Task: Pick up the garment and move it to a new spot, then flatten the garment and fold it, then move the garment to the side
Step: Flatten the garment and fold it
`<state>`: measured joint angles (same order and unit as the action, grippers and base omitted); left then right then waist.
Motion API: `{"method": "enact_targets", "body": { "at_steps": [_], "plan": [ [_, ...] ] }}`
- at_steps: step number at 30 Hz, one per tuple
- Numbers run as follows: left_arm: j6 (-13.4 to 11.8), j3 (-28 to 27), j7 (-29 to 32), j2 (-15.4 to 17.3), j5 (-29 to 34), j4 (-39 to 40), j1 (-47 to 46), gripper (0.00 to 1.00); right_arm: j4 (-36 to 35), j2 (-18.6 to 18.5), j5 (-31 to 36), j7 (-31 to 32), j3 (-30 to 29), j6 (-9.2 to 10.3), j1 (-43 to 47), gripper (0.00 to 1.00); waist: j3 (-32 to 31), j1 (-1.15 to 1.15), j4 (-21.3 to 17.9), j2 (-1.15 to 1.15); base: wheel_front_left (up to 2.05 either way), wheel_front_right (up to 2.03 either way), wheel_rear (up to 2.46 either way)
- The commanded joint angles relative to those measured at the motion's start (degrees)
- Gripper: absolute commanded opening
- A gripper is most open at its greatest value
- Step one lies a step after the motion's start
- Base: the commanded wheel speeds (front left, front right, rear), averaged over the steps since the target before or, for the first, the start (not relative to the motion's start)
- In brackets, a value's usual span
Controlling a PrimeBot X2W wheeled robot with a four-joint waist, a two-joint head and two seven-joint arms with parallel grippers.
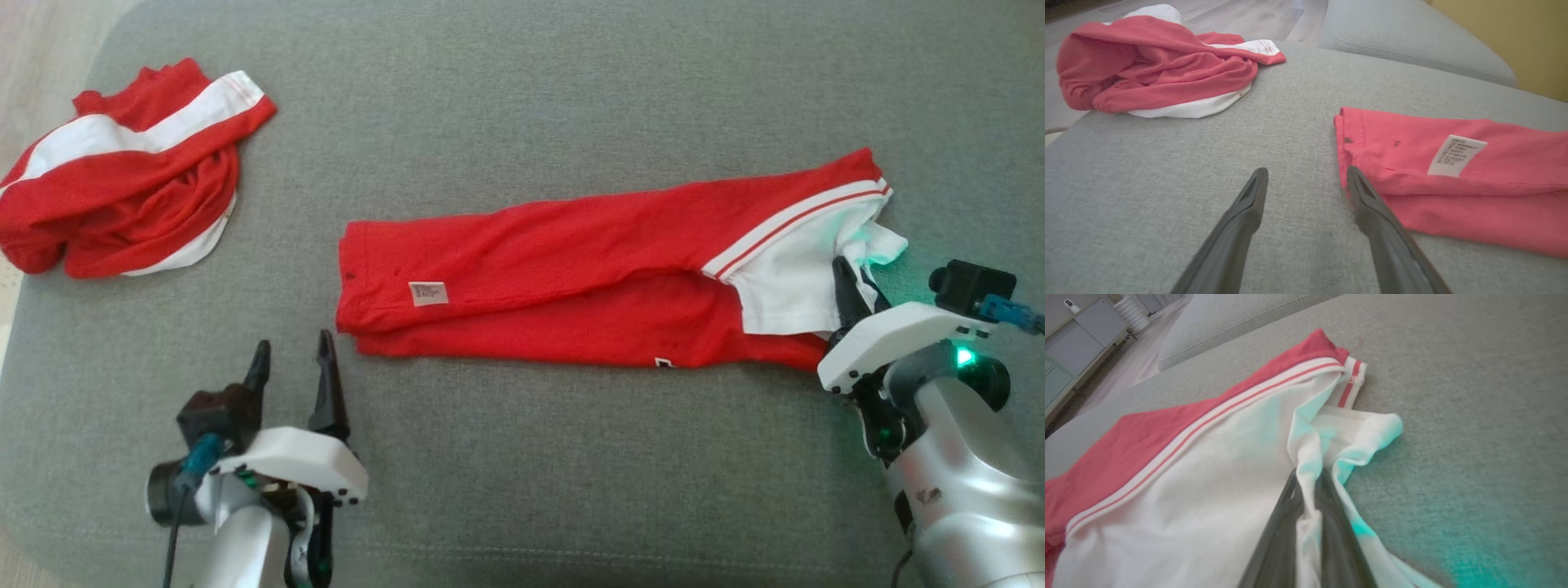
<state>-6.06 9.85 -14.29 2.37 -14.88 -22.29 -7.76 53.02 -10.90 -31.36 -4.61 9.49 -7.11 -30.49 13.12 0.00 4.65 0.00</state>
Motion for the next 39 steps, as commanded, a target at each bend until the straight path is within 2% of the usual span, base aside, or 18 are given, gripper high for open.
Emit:
{"method": "enact_targets", "body": {
  "at_steps": [1,12,19,24,29,39],
  "plan": [
    [-0.19,-1.19,-0.71,0.52,-0.29,1.7,-2.21,1.0,-0.78,0.05,-0.21,-0.72,1.4,-0.37,0.95,0.0,0.06,0.0,-0.41,0.0,0.0,0.0,0.0],
    [-0.29,0.17,-0.71,0.51,-0.83,1.08,-2.8,1.0,-1.66,-4.52,0.18,-5.84,-2.07,-0.37,-1.24,0.0,-0.65,0.0,-5.52,0.0,0.0,0.0,0.0],
    [-0.42,0.45,-0.71,0.51,-1.21,0.71,-3.54,1.0,-8.9,-2.38,-0.19,-5.87,2.31,-0.37,-0.87,0.0,-0.91,0.0,-6.8,0.0,0.0,0.0,0.0],
    [-0.32,1.07,-0.71,0.51,-1.48,0.43,-3.31,1.0,-18.16,-0.97,-3.93,-2.98,9.06,-0.37,0.86,0.0,-1.54,0.0,-4.77,0.0,0.0,0.0,0.0],
    [-0.01,2.68,-0.71,0.51,-1.32,-0.3,-3.08,1.0,-25.03,-0.51,-6.41,0.32,14.61,-0.37,3.03,0.0,-2.68,0.0,-0.79,0.0,0.0,0.0,0.0],
    [0.0,6.67,-0.71,0.51,-2.33,-0.62,-2.98,1.0,-28.6,3.38,-7.34,3.39,21.41,-0.37,4.21,0.0,-3.51,0.0,7.51,0.0,0.0,0.0,0.0]
  ]
}}
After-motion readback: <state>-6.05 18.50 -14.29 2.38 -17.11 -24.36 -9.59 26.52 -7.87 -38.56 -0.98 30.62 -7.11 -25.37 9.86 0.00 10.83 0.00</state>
